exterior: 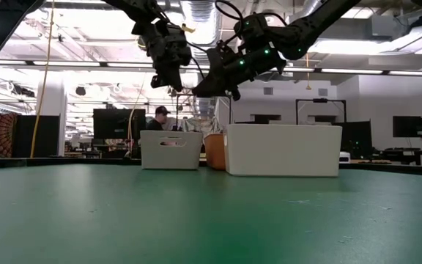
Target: Sort rubber bands into baskets
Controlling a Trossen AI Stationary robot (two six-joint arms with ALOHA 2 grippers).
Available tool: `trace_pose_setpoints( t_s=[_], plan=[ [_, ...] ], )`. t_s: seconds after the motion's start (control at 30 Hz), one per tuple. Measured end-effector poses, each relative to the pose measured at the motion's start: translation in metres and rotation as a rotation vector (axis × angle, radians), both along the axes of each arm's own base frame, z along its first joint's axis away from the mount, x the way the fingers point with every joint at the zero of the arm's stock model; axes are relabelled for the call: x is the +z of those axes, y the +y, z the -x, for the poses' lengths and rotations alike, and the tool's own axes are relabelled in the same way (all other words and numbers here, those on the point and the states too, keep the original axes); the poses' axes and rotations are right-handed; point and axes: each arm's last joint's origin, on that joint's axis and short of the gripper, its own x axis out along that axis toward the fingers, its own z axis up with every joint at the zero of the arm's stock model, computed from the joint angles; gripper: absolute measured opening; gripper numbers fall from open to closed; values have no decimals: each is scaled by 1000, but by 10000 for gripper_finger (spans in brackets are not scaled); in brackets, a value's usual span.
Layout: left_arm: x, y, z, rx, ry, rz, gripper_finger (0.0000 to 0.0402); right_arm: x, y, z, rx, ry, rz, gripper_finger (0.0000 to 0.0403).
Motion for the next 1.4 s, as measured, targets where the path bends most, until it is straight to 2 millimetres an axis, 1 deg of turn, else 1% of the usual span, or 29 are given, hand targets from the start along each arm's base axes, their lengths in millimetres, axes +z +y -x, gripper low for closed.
trace_pose_setpoints(
  t_s=[0.13,0.33,0.4,0.5,0.63,0.8,0.87,0.93,1.13,1.2,1.27,1.4],
  plan=[
    [-1,0,-1,27,41,-35,16,1,1,-1,5,-12,-25,30],
    [-1,2,5,73,128,-94,84,1,6,-3,14,-15,-39,29],
    [0,-1,8,47,133,-73,106,1,8,-4,18,-16,-42,29],
    [-1,-7,11,6,121,18,129,1,11,-4,24,-17,-42,29],
    [-1,-18,9,-88,60,143,137,1,10,-4,23,-17,-42,29],
    [0,-28,-1,-202,-7,154,138,1,9,-4,19,-16,-42,29],
    [-7,-30,-5,-211,-7,152,138,1,8,-3,13,-16,-41,29],
    [-19,-31,-7,-202,13,174,138,1,7,-3,6,-16,-40,29],
    [-68,-35,-4,-170,113,279,134,1,4,-2,-22,-16,-42,29],
    [-82,-35,-1,-145,117,293,129,1,3,-2,-27,-18,-48,29],
    [-90,-37,3,-118,88,274,123,1,3,-2,-27,-18,-50,29],
    [-89,-40,11,-39,-10,184,112,0,4,-2,-26,-16,-51,29]
  ],
)
